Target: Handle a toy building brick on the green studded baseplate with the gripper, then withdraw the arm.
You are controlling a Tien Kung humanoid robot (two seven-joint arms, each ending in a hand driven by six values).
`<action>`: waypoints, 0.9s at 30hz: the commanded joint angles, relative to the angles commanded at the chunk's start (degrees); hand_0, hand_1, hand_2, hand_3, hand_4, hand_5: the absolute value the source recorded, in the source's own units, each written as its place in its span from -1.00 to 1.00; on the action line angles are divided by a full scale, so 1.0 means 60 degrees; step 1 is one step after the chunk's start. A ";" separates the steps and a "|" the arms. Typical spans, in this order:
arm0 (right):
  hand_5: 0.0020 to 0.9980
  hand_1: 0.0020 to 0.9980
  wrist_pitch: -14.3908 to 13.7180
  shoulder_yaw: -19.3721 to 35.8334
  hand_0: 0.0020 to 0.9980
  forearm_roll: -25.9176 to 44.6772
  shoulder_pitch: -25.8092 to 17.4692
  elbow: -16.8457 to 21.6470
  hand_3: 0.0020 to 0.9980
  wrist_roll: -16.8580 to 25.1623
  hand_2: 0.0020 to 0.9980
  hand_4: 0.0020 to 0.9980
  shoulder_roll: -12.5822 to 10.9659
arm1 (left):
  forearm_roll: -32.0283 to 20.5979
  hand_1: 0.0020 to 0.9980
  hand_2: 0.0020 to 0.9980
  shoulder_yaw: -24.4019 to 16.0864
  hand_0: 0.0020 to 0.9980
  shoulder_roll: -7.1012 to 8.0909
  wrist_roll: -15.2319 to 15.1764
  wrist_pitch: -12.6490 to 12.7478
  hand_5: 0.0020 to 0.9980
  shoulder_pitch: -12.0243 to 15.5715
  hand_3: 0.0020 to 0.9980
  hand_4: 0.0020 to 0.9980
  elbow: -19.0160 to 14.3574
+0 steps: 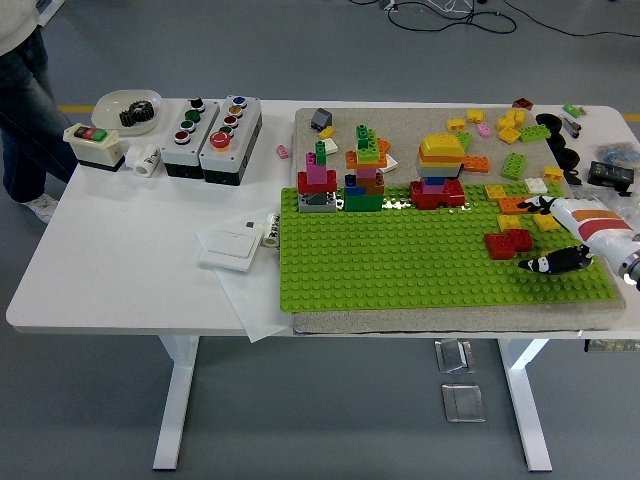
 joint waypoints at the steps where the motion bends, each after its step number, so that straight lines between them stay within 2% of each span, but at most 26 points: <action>1: -0.41 0.41 0.0002 -0.0048 0.49 -0.0003 0.0038 -0.0043 0.57 -0.0001 0.48 0.92 0.0009 | -0.0001 0.32 0.16 0.0001 0.58 0.0002 -0.0002 0.0000 0.00 -0.0002 0.06 0.05 0.0000; 7: -0.41 0.41 -0.0091 -0.0294 0.49 0.0144 0.0256 -0.0406 0.57 0.0014 0.48 0.92 0.0139 | -0.0057 0.32 0.16 0.0054 0.58 0.0013 0.0001 -0.0003 0.00 -0.0007 0.06 0.05 0.0000; 8: -0.39 0.37 -0.0106 -0.0310 0.42 0.0163 0.0270 -0.0436 0.42 0.0018 0.43 0.86 0.0153 | -0.0066 0.31 0.17 0.0063 0.59 0.0013 0.0001 -0.0002 0.00 -0.0006 0.06 0.05 0.0000; 13: -0.39 0.37 -0.0237 -0.0350 0.42 0.0351 0.0341 -0.0803 0.42 0.0048 0.43 0.86 0.0309 | -0.0120 0.31 0.17 0.0152 0.59 0.0006 0.0012 -0.0013 0.00 -0.0005 0.06 0.05 0.0000; 16: -0.38 0.36 -0.0164 -0.0240 0.42 0.0327 0.0273 -0.0766 0.40 0.0036 0.42 0.84 0.0250 | -0.0135 0.31 0.17 0.0160 0.59 -0.0002 0.0006 -0.0008 0.00 -0.0003 0.06 0.05 0.0000; 19: -0.38 0.36 0.0093 -0.0098 0.42 0.0233 0.0157 -0.0557 0.40 0.0126 0.42 0.84 0.0008 | -0.0123 0.31 0.17 0.0114 0.59 -0.0007 -0.0012 0.0012 0.00 0.0013 0.06 0.05 0.0000; 27: -0.38 0.38 0.0564 -0.0285 0.46 -0.0154 0.0141 -0.0190 0.39 0.0386 0.42 0.82 -0.0351 | -0.0041 0.32 0.16 0.0084 0.59 -0.0001 0.0006 0.0004 -0.01 -0.0005 0.06 0.05 0.0000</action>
